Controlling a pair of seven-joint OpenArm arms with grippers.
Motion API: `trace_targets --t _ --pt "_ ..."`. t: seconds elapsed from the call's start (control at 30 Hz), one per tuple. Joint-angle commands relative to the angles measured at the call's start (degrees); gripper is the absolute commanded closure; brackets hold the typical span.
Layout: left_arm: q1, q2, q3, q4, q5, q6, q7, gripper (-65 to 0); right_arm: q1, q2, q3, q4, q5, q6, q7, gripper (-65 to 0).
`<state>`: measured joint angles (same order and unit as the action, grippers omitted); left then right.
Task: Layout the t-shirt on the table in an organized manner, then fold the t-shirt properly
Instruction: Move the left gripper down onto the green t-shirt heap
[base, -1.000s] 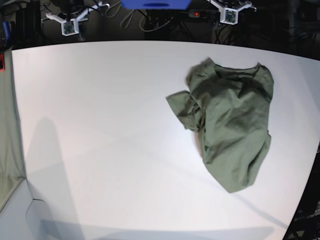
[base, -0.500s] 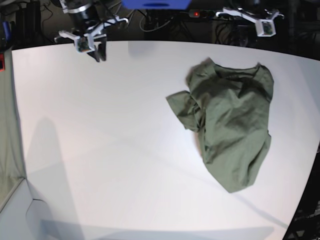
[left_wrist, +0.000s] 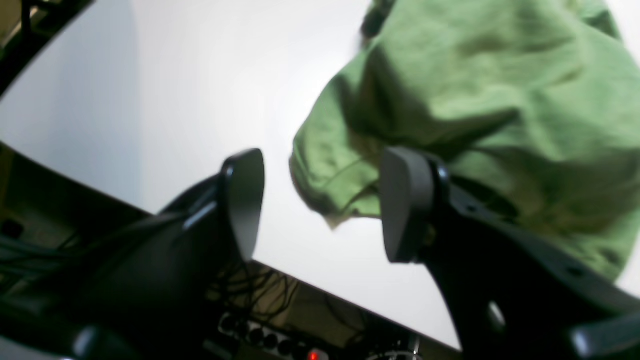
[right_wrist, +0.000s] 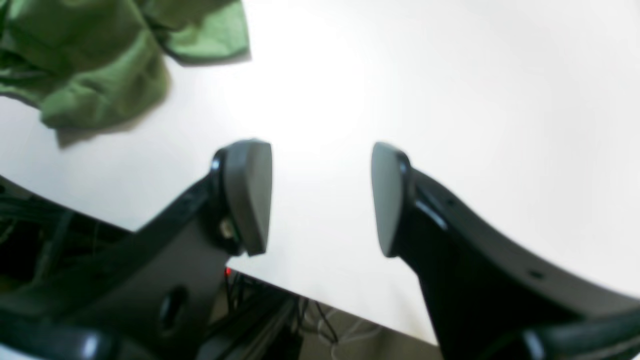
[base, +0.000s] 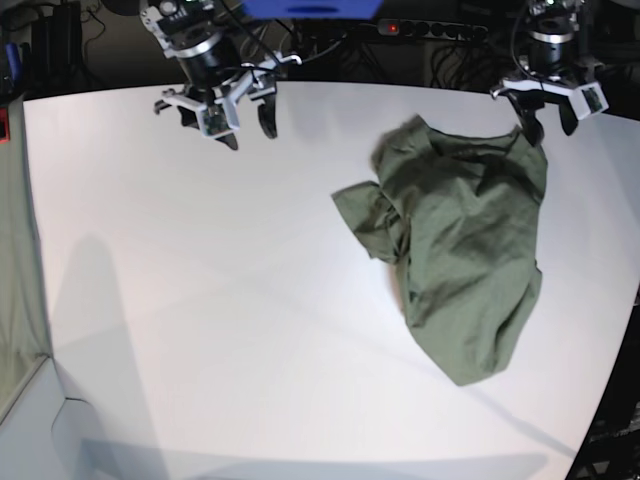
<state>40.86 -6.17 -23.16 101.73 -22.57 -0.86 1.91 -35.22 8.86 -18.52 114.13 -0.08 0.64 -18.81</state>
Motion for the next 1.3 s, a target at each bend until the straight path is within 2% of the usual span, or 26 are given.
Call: trace_targets --t 0.0,0.2,0.53,0.87,0.93,1.07,1.1,1.2,1.27 --pt "-0.4 -0.3 -0.4 -0.8 -0.1 0.1 -1.3 -35.7 0.2 0.1 -0.2 1.2 0.0 0.1 1.0 -32.2" --pt "-5.5 -0.3 -0.4 -9.0 -0.1 0.1 -1.3 -35.7 0.9 0.1 0.0 1.0 0.0 0.1 0.5 -32.2" --pt "-10.0 -0.2 0.4 -10.7 -0.1 0.1 -1.3 -35.7 0.9 0.2 0.1 0.6 -0.1 0.1 0.4 -32.2" --pt "-12.1 -1.4 4.4 -17.0 -0.1 0.1 -1.4 -34.6 1.8 0.3 0.1 0.6 -0.1 0.1 -2.8 -32.2" --pt "-12.0 -1.4 4.6 -16.8 -0.1 0.1 -1.4 -28.7 1.9 0.3 0.1 0.6 -0.1 0.1 -2.9 -32.2" --pt "-11.6 -1.4 4.3 -15.5 -0.4 0.1 -1.4 -3.0 1.9 0.3 0.1 0.6 -0.1 0.1 -2.9 -32.2" --pt "-11.6 -1.4 4.2 -14.8 -0.4 0.1 -1.4 0.0 1.9 0.3 0.1 0.6 -0.1 0.1 -2.9 -32.2" --pt "-11.0 -1.4 4.2 -11.5 -0.2 0.2 -1.4 -2.7 2.4 0.3 -0.1 0.6 -0.1 0.1 -2.9 -32.1" --pt "-10.2 -1.4 4.2 -7.4 -0.2 0.2 -1.4 0.0 2.7 0.3 -0.2 0.6 -0.1 0.1 -2.9 -32.1"
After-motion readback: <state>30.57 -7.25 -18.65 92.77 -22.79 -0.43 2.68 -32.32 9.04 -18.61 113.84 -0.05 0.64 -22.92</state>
